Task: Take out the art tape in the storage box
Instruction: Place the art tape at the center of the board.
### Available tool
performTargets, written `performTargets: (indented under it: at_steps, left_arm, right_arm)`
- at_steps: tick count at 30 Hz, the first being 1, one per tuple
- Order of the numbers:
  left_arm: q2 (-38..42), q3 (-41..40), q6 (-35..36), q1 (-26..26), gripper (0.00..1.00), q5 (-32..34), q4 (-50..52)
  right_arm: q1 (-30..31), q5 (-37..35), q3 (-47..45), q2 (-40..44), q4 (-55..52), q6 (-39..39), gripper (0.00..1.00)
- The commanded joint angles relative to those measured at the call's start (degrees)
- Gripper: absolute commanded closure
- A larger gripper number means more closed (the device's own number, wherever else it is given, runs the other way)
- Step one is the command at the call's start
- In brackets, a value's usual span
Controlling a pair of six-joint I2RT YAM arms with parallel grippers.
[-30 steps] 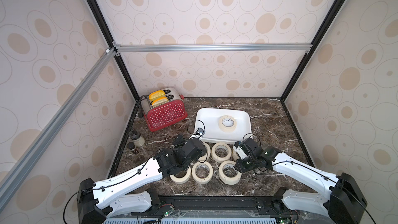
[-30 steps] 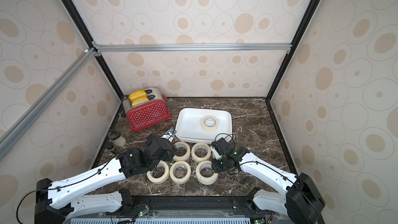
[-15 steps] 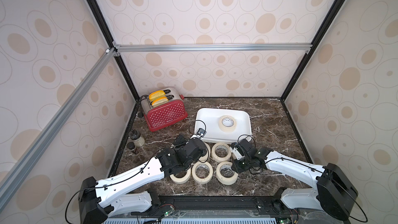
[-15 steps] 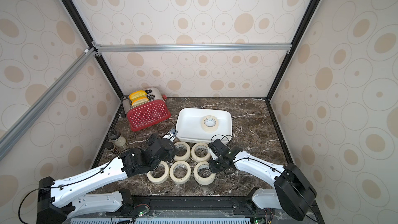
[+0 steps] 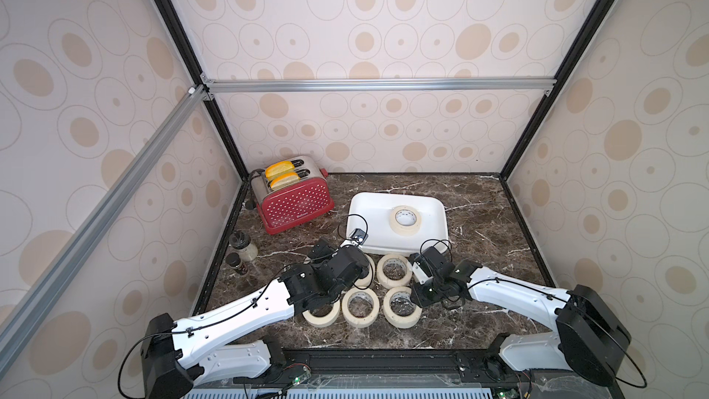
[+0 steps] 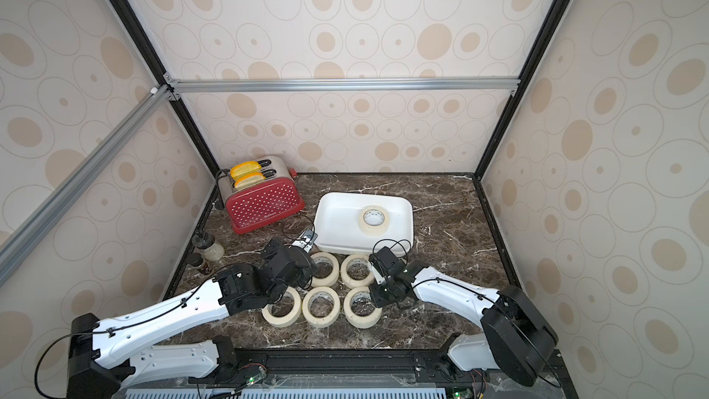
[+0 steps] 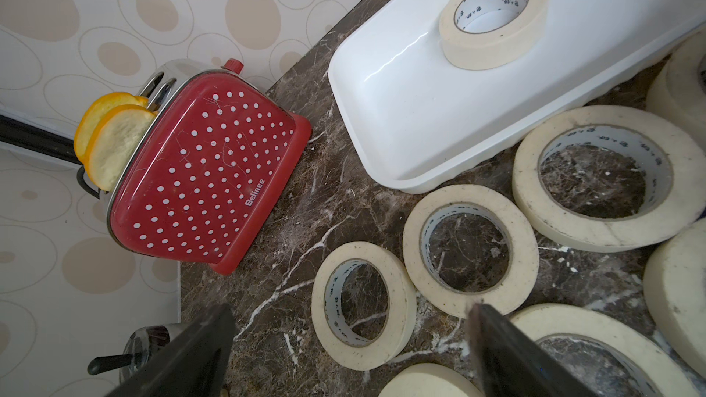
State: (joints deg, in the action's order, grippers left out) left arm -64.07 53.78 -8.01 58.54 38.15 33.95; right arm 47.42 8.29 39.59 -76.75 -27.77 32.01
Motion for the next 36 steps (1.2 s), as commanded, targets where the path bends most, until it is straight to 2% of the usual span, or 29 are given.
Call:
performTargets:
  at_steps: [1, 6, 14, 18, 24, 30, 36]
  left_arm:
    - [-0.1, 1.86, 0.77, -0.2, 0.01, 1.49, 0.94]
    - [-0.15, 1.77, 0.63, -0.25, 0.01, 1.59, 0.94]
    - [-0.13, 1.77, 0.39, -0.27, 0.01, 1.42, 0.94]
    - [-0.13, 1.86, -0.1, -0.21, 0.01, 0.52, 0.77]
    - [1.2, 0.55, -0.67, -0.23, 0.01, -5.0, -2.42]
    - [1.59, 0.58, -0.28, -0.23, 0.01, -5.49, -2.16]
    - [2.63, -0.07, -0.34, -0.23, 0.01, -5.43, -2.06]
  right_arm:
    - [0.17, -1.0, 2.08, -1.03, 1.49, -0.51, 0.71]
    - [0.14, -2.08, 2.37, -0.21, 0.52, -0.95, 0.67]
    - [0.15, -6.46, 4.03, 2.73, -3.34, -2.93, 0.53]
    - [0.06, -10.85, 6.35, 5.21, -5.85, -5.42, 0.4]
    - [-1.12, -16.42, 10.26, 7.11, -4.21, -9.49, 0.22]
    - [-6.5, -15.03, 14.8, 5.77, 0.38, -9.88, 0.11]
    - [-13.58, -10.67, 19.34, 0.31, 2.95, -11.21, 0.09]
